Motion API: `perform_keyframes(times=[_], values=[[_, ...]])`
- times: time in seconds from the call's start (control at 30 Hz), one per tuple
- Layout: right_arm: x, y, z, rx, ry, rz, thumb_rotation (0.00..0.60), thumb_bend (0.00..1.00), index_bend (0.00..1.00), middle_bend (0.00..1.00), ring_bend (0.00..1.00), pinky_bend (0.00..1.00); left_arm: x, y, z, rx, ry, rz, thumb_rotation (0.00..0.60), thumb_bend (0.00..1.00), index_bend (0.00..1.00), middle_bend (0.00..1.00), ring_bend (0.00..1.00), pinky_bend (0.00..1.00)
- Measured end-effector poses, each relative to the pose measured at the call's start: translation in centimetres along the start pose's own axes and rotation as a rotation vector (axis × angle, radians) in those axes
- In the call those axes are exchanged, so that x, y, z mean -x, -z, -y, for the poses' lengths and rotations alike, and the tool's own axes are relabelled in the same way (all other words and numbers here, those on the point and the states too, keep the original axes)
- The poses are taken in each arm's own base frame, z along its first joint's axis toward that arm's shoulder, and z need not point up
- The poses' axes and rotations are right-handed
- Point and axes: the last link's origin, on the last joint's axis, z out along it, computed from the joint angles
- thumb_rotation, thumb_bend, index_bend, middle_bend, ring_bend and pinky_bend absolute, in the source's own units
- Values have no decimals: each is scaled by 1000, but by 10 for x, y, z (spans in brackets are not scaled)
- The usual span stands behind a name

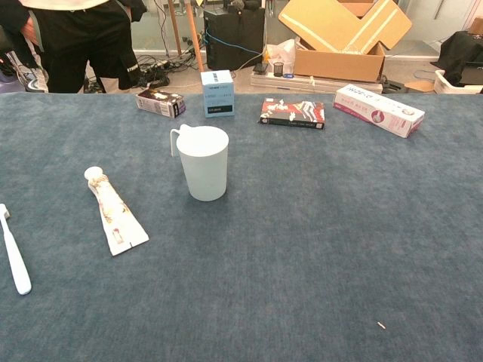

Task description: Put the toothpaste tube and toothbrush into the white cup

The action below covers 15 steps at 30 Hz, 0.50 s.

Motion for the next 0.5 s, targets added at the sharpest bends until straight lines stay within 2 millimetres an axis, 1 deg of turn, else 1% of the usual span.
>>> perform_keyframes(times=[0.2, 0.27, 0.37, 0.5], values=[[3, 2, 7, -42, 8, 18, 600, 124, 298, 122, 156, 618, -4, 2, -3, 6, 14, -18, 600, 0, 450, 235, 96, 1], [5, 1, 7, -46, 10, 31, 600, 124, 298, 122, 156, 618, -4, 2, -1, -1, 20, -17, 600, 0, 452, 235, 96, 14], [6, -1, 9, -55, 1, 40, 600, 124, 299, 122, 156, 614, -5, 3, -1, -3, 28, -24, 600, 0, 484, 235, 96, 53], [4, 1, 8, -53, -9, 37, 600, 124, 298, 122, 156, 600, -6, 4, -4, 14, 43, -40, 600, 0, 497, 236, 95, 68]])
